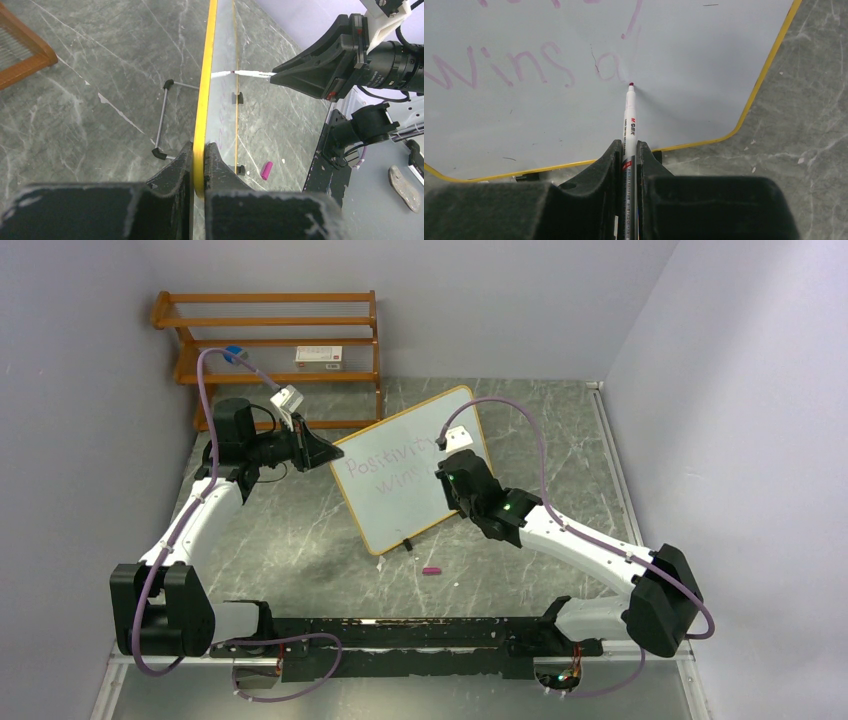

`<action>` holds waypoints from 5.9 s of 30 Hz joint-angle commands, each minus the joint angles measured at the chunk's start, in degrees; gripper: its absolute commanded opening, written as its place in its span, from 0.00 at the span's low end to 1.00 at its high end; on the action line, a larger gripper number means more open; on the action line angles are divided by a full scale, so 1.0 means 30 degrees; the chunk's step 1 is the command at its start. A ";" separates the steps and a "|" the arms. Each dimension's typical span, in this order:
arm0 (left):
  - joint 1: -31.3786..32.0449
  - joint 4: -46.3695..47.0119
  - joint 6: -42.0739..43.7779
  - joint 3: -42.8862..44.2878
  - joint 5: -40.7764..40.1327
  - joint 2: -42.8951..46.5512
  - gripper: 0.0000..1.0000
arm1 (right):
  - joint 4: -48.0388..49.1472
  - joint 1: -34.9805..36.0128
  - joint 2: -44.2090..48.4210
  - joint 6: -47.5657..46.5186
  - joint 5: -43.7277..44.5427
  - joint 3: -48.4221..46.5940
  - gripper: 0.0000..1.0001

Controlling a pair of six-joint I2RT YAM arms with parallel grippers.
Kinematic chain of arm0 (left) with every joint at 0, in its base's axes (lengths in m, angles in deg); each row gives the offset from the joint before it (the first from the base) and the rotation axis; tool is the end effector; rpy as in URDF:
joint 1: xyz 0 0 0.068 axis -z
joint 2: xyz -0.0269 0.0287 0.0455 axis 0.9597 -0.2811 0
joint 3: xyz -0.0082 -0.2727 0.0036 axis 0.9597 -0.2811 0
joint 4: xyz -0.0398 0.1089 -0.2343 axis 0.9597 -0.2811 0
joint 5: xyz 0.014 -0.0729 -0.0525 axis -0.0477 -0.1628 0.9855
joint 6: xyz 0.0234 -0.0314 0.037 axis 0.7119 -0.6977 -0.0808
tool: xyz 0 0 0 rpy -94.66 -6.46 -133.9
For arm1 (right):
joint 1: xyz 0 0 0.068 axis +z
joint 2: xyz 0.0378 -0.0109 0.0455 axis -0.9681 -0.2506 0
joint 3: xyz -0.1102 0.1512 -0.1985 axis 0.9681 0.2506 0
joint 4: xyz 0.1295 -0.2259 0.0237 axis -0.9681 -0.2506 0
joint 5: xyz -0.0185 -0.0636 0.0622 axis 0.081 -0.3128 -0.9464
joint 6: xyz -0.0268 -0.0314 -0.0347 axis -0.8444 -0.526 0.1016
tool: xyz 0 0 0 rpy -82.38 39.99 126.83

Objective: Write a sentence on the whiteboard
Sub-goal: Write a sentence on the whiteboard, then close the whiteboard marker at the center of the board.

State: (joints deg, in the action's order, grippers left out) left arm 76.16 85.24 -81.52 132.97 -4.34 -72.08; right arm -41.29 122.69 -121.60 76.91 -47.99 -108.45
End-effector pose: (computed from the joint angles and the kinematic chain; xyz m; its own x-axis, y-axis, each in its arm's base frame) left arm 0.2759 -0.0419 0.2954 -0.4962 -0.0408 -0.8672 0.7380 0.5063 -0.4461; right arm 0.1999 0.1948 0.2696 -0.4623 -0.2839 -0.8401 -0.3811 0.9190 -0.1008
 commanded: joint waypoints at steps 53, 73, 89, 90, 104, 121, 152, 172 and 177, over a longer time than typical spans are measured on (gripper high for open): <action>0.0301 -0.0623 0.1765 0.0117 -0.0767 -0.0323 0.05 | -0.0269 -0.0994 -0.0015 0.0103 -0.0552 -0.0035 0.00; 0.0286 -0.0685 0.1854 0.0071 -0.0832 -0.0264 0.05 | 0.1318 -0.0974 -0.0073 -0.0169 0.1263 0.0009 0.00; 0.0286 -0.0771 0.1882 0.0132 -0.1062 -0.0293 0.05 | 0.0671 -0.1166 0.1570 -0.0078 0.1342 0.0843 0.00; 0.0286 -0.0796 0.1882 0.0132 -0.1068 -0.0293 0.05 | 0.0711 -0.1201 0.1563 -0.0057 0.1313 0.0931 0.00; 0.0286 -0.0766 0.1893 0.0135 -0.0844 -0.0296 0.05 | 0.2722 -0.1638 0.0418 -0.0145 0.0219 0.1125 0.00; 0.0287 -0.0810 0.1764 0.0137 -0.1143 -0.0052 0.05 | 0.1704 -0.1771 0.2737 -0.0213 0.0639 0.1430 0.00; 0.5732 -0.6973 0.2780 0.4498 -0.9840 0.4094 0.92 | -0.1824 -0.1773 1.1414 -0.1125 0.3651 0.1631 0.00; 2.0093 -0.7320 0.2868 0.1882 -1.7534 0.2400 0.86 | -0.3373 -0.1783 1.6511 -0.0229 0.4477 0.3471 0.00; 2.1784 -0.7404 0.3332 0.2544 -1.8354 -0.0835 0.79 | -0.3295 -0.1771 1.6996 -0.0134 0.4565 0.3801 0.00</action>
State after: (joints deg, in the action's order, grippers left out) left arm 138.64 62.05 -72.72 139.03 -54.11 -68.93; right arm -51.15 117.62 -71.87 75.86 -35.53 -97.85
